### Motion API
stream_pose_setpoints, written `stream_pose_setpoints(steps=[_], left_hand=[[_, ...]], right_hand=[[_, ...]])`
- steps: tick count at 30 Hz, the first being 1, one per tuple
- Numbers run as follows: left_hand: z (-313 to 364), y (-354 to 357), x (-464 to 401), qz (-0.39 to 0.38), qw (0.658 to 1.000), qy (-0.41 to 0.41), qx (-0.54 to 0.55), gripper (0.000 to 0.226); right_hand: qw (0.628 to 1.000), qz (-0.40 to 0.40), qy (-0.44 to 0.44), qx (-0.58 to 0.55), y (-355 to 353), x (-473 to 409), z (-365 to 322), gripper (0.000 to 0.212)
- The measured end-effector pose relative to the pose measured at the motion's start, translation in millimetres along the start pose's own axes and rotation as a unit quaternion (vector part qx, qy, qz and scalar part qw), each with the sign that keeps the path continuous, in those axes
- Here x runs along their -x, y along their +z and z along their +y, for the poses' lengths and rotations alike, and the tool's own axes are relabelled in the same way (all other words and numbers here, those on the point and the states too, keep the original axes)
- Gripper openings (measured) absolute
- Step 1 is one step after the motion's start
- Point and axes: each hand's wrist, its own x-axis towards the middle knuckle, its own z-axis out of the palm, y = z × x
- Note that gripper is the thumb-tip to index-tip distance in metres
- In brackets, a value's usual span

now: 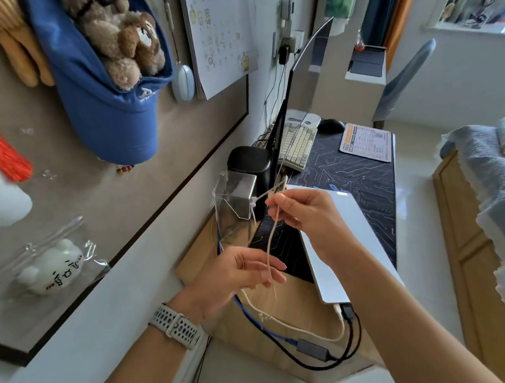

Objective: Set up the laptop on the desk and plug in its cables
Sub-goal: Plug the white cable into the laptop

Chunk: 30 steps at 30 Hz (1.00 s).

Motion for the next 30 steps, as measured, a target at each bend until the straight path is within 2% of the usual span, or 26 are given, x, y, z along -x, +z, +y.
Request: stream_pose_setpoints(steps=[2,5,9,11,14,19,27,30], left_hand=[[-1.3,6.4,-3.1,-0.006,0.999,0.005,-0.032,0.016],[1.0,19.2,-11.0,0.02,0.999,0.024,-0.021,0.013],[6.6,36.1,-26.2,0.072,0.99,0.063,0.106,0.013],[12.3,46.0,-33.6,0.093,0.972,0.064,0.206,0.008],[19.4,62.4,-45.2,0.145,0.939,0.048,0.308,0.013],[22.1,84.3,-64.2,0.259,0.9,0.004,0.35,0.015],[25.2,127.0,-73.6,0.356,0.853,-0.008,0.382,0.024],[28.5,149.8,-73.9,0.379,0.83,-0.005,0.41,0.027]], right_hand=[[1.0,0.014,0.009,0.006,-6.9,3.5,3.1,0.02],[0.999,0.031,0.035,0.006,-14.3,9.7,3.2,0.023],[0.993,-0.003,0.118,0.027,-37.5,22.1,18.8,0.041],[0.986,-0.044,0.152,0.043,-53.5,33.4,33.2,0.041],[0.976,-0.108,0.184,0.039,-67.8,54.7,54.6,0.03],[0.953,-0.195,0.23,-0.011,-78.0,89.8,81.7,0.031],[0.95,-0.197,0.215,-0.109,-137.0,120.7,92.9,0.026],[0.96,-0.167,0.212,-0.08,-152.4,125.0,91.3,0.025]])
